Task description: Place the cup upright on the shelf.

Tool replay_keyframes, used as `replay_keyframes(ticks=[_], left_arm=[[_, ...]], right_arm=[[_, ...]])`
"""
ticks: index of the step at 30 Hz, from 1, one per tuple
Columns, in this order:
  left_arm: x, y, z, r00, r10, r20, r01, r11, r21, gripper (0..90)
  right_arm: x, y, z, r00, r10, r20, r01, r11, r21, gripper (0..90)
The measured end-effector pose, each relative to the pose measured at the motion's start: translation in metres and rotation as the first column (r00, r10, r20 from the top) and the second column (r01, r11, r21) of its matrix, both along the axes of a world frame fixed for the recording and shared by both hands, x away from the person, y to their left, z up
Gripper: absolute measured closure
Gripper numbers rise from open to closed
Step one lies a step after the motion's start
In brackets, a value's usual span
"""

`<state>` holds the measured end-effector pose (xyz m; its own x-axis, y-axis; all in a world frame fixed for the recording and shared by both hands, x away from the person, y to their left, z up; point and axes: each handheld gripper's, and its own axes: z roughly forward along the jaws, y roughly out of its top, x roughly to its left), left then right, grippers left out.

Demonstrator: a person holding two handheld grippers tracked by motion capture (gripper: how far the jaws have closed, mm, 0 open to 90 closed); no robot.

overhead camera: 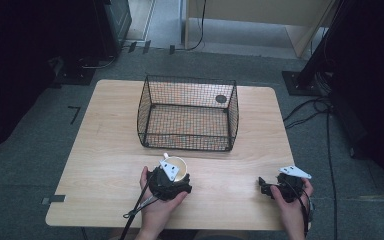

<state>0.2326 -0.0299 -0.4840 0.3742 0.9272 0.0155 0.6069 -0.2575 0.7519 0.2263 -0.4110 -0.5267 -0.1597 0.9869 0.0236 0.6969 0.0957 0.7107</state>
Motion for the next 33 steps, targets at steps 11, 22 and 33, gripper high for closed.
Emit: replay_keyframes(ticks=[11, 22, 33], left_arm=[[0.006, 0.014, 0.005, 0.9996, -0.024, 0.015, 0.024, 0.9997, 0.006, 9.3], [0.013, 0.022, 0.026, 0.997, -0.035, 0.069, 0.035, 0.9994, -0.001, 9.3], [0.027, 0.023, 0.052, 0.9915, -0.047, 0.121, 0.049, 0.9988, -0.006, 9.4]], right_arm=[[0.0, 0.0, 0.0, 1.0, 0.0, 0.0, 0.0, 1.0, 0.0, 0.0], [0.0, 0.0, 0.0, 1.0, 0.0, 0.0, 0.0, 1.0, 0.0, 0.0], [0.0, 0.0, 0.0, 1.0, 0.001, -0.001, -0.001, 1.0, 0.001, 0.0]])
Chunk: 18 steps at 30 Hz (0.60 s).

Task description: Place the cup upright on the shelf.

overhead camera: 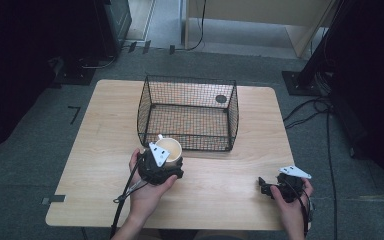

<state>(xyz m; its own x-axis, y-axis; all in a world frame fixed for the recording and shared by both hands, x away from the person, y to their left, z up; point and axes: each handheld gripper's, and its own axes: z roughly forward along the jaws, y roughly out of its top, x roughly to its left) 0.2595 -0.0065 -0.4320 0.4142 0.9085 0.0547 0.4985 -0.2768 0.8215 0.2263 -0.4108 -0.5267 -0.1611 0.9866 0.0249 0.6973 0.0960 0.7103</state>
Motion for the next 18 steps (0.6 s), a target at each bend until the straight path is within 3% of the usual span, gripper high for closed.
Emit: replay_keyframes(ticks=[12, 18], left_arm=[[0.017, 0.001, 0.026, 0.9991, -0.004, 0.042, 0.004, 0.9998, -0.02, 9.3], [0.028, -0.004, 0.043, 0.992, 0.002, 0.126, 0.001, 0.9997, -0.025, 9.4]], right_arm=[[0.0, 0.0, 0.0, 1.0, 0.0, 0.0, 0.0, 1.0, 0.0, 0.0], [0.0, 0.0, 0.0, 1.0, -0.001, 0.0, 0.001, 1.0, 0.002, 0.0]])
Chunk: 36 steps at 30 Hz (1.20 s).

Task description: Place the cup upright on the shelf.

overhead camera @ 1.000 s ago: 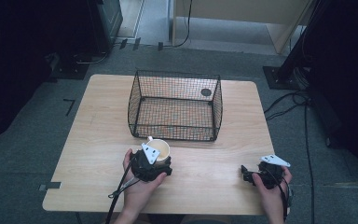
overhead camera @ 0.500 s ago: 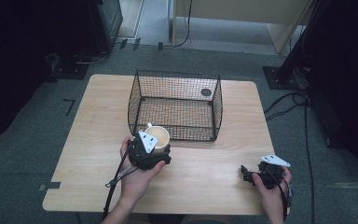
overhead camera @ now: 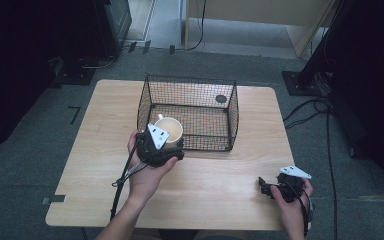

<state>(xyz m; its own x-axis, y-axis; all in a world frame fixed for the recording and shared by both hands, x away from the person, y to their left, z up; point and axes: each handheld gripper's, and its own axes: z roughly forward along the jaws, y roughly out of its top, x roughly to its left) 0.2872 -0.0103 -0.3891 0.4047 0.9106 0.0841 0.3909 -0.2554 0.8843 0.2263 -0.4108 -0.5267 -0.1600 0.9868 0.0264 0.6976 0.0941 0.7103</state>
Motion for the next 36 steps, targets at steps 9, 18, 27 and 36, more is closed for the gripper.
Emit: replay_keyframes(ticks=[9, 18, 27, 36], left_arm=[[0.026, -0.005, 0.007, 0.9967, 0.016, 0.08, -0.015, 0.9998, -0.015, 9.4], [0.066, -0.008, 0.004, 0.9985, 0.027, 0.047, -0.027, 0.9996, 0.0, 9.3], [0.096, -0.017, -0.007, 0.9993, 0.025, -0.027, -0.025, 0.9997, -0.003, 9.4], [0.119, -0.024, -0.013, 0.997, 0.017, -0.076, -0.015, 0.9997, 0.018, 9.4]], right_arm=[[0.0, 0.0, 0.0, 1.0, 0.004, -0.001, -0.004, 1.0, 0.002, 0.0], [0.0, 0.001, 0.0, 1.0, 0.005, -0.001, -0.005, 1.0, 0.001, 0.0], [0.0, 0.001, 0.0, 1.0, 0.01, -0.001, -0.01, 1.0, 0.001, 0.0], [0.0, 0.001, 0.0, 0.9999, 0.013, 0.0, -0.013, 0.9999, 0.0, 0.0]])
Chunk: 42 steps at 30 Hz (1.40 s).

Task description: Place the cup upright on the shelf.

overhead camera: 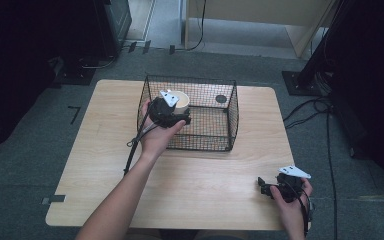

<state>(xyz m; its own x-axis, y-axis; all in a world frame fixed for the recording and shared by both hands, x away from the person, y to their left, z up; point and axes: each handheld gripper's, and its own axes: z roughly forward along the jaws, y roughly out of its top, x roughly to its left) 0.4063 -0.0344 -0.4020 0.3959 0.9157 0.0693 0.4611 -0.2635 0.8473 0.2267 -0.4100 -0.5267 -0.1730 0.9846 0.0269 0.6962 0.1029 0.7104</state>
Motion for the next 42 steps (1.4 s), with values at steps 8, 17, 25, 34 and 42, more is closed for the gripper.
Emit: replay_keyframes(ticks=[8, 17, 25, 34, 42], left_arm=[[0.021, -0.003, -0.004, 0.9983, -0.003, -0.059, 0.005, 0.9996, 0.026, 9.4], [0.039, -0.003, -0.006, 0.9961, -0.009, -0.088, 0.012, 0.9994, 0.034, 9.4], [0.05, -0.008, 0.0, 0.9973, -0.04, -0.062, 0.042, 0.9987, 0.03, 9.4], [0.064, -0.013, -0.005, 0.9881, -0.15, -0.037, 0.151, 0.9876, 0.043, 9.4], [0.068, -0.014, -0.017, 0.977, -0.208, -0.047, 0.211, 0.9736, 0.086, 9.5]], right_arm=[[0.0, 0.0, 0.0, 1.0, 0.004, 0.001, -0.004, 1.0, -0.001, 0.0], [0.0, 0.0, 0.0, 1.0, 0.004, 0.001, -0.004, 1.0, -0.001, 0.0], [0.0, 0.0, 0.0, 1.0, 0.004, 0.001, -0.004, 1.0, 0.0, 0.0], [0.0, 0.0, 0.0, 1.0, 0.003, 0.001, -0.003, 1.0, 0.0, 0.0], [0.0, 0.0, 0.0, 1.0, 0.006, 0.001, -0.006, 1.0, -0.001, 0.0]])
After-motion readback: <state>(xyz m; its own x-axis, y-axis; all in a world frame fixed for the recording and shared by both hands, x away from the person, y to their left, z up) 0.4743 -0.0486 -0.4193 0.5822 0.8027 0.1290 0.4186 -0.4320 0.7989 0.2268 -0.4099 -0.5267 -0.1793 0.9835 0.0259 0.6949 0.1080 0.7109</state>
